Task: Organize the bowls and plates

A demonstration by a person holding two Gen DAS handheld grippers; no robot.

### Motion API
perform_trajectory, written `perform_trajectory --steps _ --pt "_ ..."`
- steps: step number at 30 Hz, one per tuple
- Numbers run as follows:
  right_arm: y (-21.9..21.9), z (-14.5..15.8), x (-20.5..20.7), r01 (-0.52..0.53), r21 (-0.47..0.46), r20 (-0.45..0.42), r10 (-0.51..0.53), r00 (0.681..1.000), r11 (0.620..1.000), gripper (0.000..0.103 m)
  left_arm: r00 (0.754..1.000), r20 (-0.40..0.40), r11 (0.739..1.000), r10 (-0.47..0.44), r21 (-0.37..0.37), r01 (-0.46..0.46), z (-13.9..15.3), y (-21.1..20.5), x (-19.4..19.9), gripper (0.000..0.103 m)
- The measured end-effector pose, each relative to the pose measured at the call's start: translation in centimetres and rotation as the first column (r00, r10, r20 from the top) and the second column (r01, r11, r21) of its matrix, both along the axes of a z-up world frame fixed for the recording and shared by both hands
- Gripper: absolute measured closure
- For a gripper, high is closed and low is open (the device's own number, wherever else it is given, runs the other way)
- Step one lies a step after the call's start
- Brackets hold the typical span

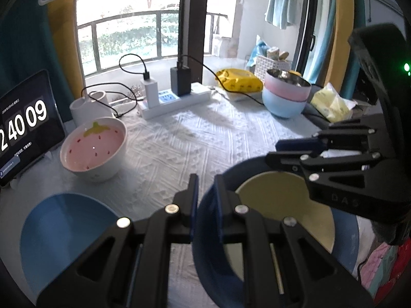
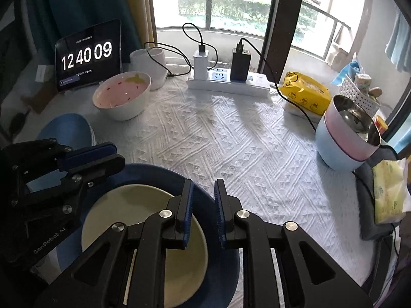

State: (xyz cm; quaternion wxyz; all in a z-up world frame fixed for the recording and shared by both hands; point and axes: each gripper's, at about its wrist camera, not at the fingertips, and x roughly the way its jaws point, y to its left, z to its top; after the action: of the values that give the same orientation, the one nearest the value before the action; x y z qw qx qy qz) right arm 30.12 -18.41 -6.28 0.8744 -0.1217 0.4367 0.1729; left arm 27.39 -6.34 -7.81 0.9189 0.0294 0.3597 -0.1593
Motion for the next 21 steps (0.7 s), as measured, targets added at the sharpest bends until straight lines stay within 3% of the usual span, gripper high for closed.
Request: perform_trajectory --steps 8,18,21 --pt "1.0 -0.4 -0.7 -0.034 -0.092 0.052 0.039 0.998 0.995 0.082 0.999 -0.03 1.0 -0.015 0.009 0.016 0.1 0.0 0.2 0.089" --pt "-0.9 2.4 -0.5 0.011 0.066 0.071 -0.016 0.997 0.998 0.082 0.999 0.0 0.997 0.048 -0.061 -0.048 2.6 3.9 0.8 0.086" --pt "-0.7 3.0 -0.3 0.022 0.086 0.077 -0.029 0.997 0.996 0.077 0.998 0.01 0.995 0.068 -0.08 -0.067 3.3 4.7 0.7 0.083"
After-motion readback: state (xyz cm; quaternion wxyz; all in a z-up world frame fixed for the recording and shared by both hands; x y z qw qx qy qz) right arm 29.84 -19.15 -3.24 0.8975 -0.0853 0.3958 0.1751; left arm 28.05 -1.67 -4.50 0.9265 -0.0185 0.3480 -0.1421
